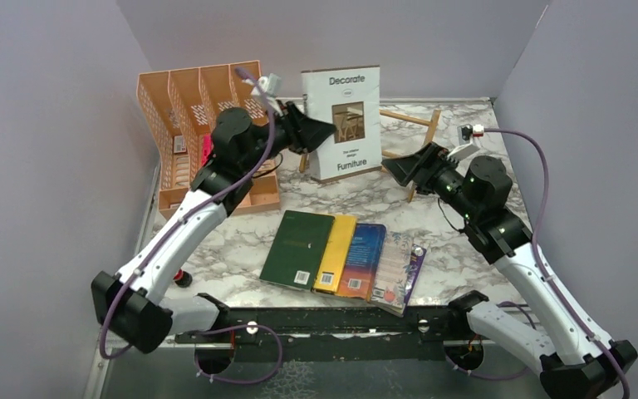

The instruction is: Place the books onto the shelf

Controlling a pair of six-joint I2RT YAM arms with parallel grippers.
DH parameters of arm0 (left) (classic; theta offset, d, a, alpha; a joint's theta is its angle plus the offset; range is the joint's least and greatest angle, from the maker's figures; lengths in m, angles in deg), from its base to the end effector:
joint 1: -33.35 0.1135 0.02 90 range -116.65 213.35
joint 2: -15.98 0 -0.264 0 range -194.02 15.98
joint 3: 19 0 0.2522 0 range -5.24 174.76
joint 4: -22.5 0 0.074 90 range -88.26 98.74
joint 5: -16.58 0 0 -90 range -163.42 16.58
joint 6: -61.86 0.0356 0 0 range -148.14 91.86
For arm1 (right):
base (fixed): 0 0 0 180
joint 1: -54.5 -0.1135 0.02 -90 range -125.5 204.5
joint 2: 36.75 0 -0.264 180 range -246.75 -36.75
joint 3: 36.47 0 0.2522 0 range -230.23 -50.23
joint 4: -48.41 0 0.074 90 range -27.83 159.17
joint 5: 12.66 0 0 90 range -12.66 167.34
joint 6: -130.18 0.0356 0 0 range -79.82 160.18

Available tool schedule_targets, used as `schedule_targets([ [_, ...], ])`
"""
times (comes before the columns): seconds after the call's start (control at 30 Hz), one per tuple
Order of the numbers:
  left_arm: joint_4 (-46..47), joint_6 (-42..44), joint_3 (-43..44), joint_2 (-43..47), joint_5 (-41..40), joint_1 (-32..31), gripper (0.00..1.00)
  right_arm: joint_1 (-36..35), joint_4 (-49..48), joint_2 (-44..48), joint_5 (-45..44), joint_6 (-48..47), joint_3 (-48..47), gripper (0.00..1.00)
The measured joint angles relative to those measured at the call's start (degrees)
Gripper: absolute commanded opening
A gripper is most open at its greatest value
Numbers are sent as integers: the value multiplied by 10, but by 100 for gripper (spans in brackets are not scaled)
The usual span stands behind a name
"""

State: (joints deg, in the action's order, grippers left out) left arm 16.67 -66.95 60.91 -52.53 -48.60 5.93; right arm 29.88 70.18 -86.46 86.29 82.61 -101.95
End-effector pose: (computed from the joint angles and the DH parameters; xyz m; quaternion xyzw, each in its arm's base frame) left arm 0.2384 -0.1405 0.4193 0.0933 0.6688 -0.5161 0.5270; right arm 0.1800 0.0886 0.3720 0.0631 0.7400 0.4168 0.5241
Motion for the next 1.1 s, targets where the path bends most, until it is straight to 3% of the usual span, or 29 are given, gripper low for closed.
schedule_targets([
  [0.23, -106, 134, 195, -144, -98, -77, 29, 0, 61, 26, -69, -41, 14, 82],
  [0.57, -247, 252, 407, -326, -222, -110, 29, 0, 101, 33, -123, -62, 40, 82],
  [0.87, -319, 293, 520, -473, -311, -121, 28, 0, 116, 20, -127, -65, 68, 81],
  [1.1, -332, 309, 581, -540, -356, -121, 28, 0, 115, 8, -125, -63, 83, 81],
])
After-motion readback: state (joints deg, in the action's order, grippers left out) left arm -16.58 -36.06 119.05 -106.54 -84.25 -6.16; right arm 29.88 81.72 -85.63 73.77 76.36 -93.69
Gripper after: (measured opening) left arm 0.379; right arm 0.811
